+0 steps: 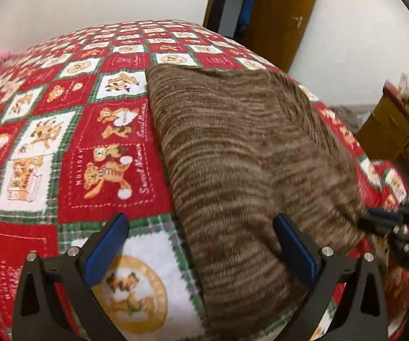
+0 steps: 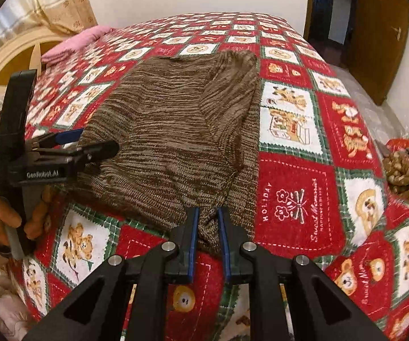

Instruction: Fold small clothes

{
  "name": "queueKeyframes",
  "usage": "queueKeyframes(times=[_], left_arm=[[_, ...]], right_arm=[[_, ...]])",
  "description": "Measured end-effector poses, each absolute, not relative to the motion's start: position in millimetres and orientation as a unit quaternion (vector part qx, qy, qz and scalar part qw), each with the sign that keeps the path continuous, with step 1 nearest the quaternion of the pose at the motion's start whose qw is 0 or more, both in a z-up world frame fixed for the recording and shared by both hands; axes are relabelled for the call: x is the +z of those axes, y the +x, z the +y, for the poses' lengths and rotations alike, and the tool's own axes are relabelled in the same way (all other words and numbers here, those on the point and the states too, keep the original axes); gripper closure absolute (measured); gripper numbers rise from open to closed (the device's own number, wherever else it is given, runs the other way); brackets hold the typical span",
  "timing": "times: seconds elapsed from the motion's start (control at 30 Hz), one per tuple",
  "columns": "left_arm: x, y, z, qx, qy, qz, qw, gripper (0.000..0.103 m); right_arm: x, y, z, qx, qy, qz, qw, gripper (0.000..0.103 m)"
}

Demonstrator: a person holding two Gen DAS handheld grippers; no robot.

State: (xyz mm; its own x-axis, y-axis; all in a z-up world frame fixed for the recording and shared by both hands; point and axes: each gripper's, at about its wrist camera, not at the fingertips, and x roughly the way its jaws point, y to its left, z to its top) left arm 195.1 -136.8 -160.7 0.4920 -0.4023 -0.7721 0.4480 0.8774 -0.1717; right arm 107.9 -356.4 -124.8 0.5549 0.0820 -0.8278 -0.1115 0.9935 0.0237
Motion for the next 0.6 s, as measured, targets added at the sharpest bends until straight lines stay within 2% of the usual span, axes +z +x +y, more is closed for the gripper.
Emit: queueKeyframes(times=[0.17, 0.33, 0.37, 0.4, 0.47, 0.6], left_arm=[[-145, 209, -126, -0.211, -0.001, 0.439, 0.874, 0.0], [-137, 222, -123, -0.182, 0.003, 0.437, 0.881, 0.0], [-136, 223, -123, -0.175, 0.013, 0.431, 0.885, 0.0], [-136, 224, -124, -0.171, 0.02, 0.429, 0.887, 0.0], [-136, 226, -125, -0.169, 0.031, 0.424, 0.889, 0.0], [-133, 230, -126, -0.168, 0.041, 0.416, 0.893, 0.0]], right_arm=[[-91, 107, -354, 0.039, -0.017, 0.393, 0.918, 0.088], [-91, 125, -356, 0.027, 0.004, 0.388, 0.921, 0.085], [-92, 128, -357, 0.023, 0.007, 0.388, 0.922, 0.077], [-94, 131, -358, 0.02, 0.014, 0.387, 0.922, 0.062], [-96, 135, -364, 0.016, 0.036, 0.382, 0.923, 0.041], [-93, 153, -373, 0.032, 0.067, 0.376, 0.924, 0.04]])
